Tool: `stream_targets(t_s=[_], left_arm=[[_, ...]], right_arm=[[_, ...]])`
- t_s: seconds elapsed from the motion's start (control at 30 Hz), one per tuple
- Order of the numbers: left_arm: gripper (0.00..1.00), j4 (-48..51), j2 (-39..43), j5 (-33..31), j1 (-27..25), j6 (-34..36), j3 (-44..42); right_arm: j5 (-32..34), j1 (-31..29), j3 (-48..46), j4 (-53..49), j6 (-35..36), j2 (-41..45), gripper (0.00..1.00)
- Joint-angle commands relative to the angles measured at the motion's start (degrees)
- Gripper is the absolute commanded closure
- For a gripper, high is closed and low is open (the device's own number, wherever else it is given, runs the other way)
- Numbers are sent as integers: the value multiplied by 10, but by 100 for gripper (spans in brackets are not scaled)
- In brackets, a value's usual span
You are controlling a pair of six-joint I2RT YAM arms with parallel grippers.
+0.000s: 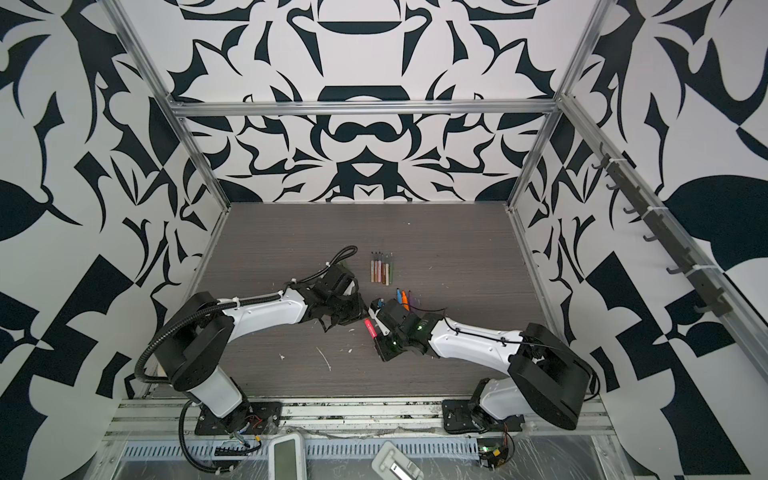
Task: Open the pen caps
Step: 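Lift the pink marker with the right gripper while left gripper reaches toward it, then close the left gripper on the translucent cap of the pink marker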
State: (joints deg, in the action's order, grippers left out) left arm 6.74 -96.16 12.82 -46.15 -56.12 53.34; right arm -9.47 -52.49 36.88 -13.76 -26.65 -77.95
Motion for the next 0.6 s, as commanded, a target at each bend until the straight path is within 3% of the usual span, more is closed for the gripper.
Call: stream_targets(t_s=[0.0,0.07,0.17,0.27,0.37,0.57], left_arm=[[94,0,-9,-16,-6,6,11],[100,0,-5,-20,-6,7,10],[100,2,4,-18,-7,10,10],[100,2,19,-8,-7,19,9],[100,2,33,9,-6,33,8],[100,-3,69,44,-6,36,-3]], right_arm=[[10,2,6,12,5,18,100],[7,2,5,14,5,23,100],[3,1,5,6,6,42,66],[6,2,9,9,-3,70,46],[0,5,-12,55,-17,94,41],[-13,20,-11,76,-30,75,42]])
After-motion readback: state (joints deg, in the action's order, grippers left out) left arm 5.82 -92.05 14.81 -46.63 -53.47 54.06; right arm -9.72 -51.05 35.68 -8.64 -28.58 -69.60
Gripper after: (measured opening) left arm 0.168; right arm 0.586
